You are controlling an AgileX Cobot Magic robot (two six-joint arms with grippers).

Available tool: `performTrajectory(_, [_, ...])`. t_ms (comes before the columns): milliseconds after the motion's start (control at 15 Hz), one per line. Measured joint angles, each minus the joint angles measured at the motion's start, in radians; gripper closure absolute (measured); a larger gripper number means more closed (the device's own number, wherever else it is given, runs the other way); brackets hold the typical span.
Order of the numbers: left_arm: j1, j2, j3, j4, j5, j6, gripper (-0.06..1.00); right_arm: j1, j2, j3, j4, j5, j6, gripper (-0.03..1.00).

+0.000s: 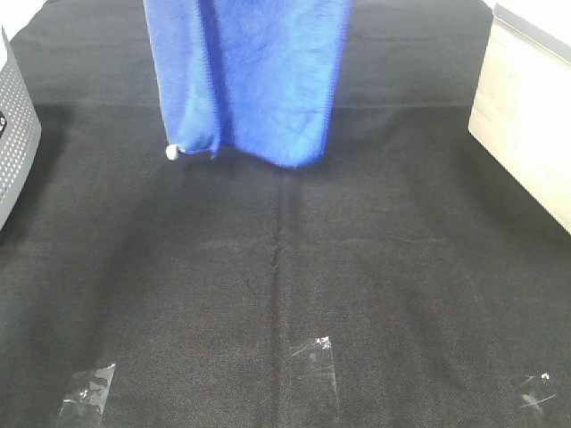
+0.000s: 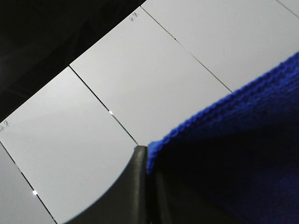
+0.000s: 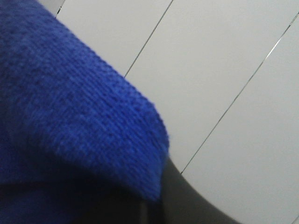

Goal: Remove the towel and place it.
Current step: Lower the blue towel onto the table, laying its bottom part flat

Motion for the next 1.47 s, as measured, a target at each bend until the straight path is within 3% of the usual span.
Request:
performTrajectory(333, [0.012,0.086,-0.011,-0.008,-0.092,0.001,0.94,-0.048,0.071,0.0,-0.001,-0.167,0.0,0.96])
performTrajectory(600, [0.03,0.227,-0.173,-0.008,-0.115,0.003,0.94,-0.066,0.155,-0.024,0.02,-0.376,-0.001,0.96])
performTrajectory(933, [0.039,0.425,-0.448,-0.004,-0.095,0.003,0.94,-0.108,0.291,-0.176,0.055,-0.394,-0.003,0.96])
performTrajectory(1467, [0.053,0.461,-0.462,-0.003,-0.087,0.003,0.94,-0.121,0.315,-0.186,0.064,-0.412,0.051,0.96])
